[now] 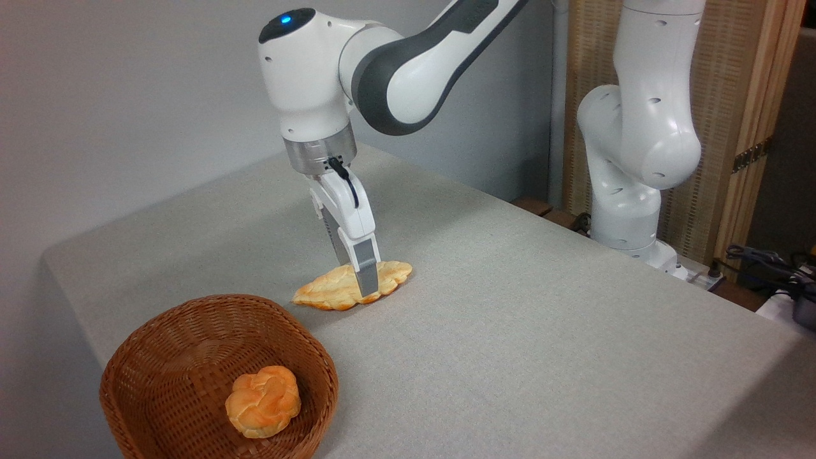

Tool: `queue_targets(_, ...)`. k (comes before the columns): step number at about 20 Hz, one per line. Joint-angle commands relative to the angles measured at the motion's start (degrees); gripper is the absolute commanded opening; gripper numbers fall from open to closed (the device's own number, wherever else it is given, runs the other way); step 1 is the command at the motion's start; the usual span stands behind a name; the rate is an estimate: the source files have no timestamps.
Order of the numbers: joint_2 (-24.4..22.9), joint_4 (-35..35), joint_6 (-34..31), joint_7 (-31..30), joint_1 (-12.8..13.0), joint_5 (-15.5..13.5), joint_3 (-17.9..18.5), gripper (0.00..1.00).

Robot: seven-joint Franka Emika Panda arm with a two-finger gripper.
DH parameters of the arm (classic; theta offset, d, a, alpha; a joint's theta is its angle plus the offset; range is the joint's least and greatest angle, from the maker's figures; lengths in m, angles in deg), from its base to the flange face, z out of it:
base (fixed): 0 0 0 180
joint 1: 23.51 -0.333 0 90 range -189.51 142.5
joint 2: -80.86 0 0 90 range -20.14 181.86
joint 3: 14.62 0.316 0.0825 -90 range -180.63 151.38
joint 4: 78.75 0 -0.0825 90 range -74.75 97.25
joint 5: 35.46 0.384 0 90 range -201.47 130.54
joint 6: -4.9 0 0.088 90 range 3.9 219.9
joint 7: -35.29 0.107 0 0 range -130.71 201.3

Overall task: Put bread into the basket
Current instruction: 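Lower the gripper onto the flat golden bread, fingers straddling it, then close the gripper on the bread's edge and pinch it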

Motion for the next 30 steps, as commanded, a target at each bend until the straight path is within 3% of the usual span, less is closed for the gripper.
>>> queue_targets(1,0.11,1.35,1.92,0.98,0.75,0.28,0.84,1.0)
queue_targets(9,1.7,1.09,3.06,0.89,1.81,0.19,0.75,1.0)
queue_targets(10,1.7,1.09,2.98,0.97,1.81,0.19,0.75,0.96)
queue_targets(12,1.61,1.09,2.89,0.98,1.81,0.19,0.75,0.6)
queue_targets(13,1.61,1.09,2.71,0.98,1.81,0.19,0.75,0.49)
queue_targets(14,1.61,1.0,2.45,0.89,1.81,0.19,0.75,0.47)
queue_targets(30,1.61,-2.86,0.87,-0.52,1.72,-0.6,0.75,0.51)
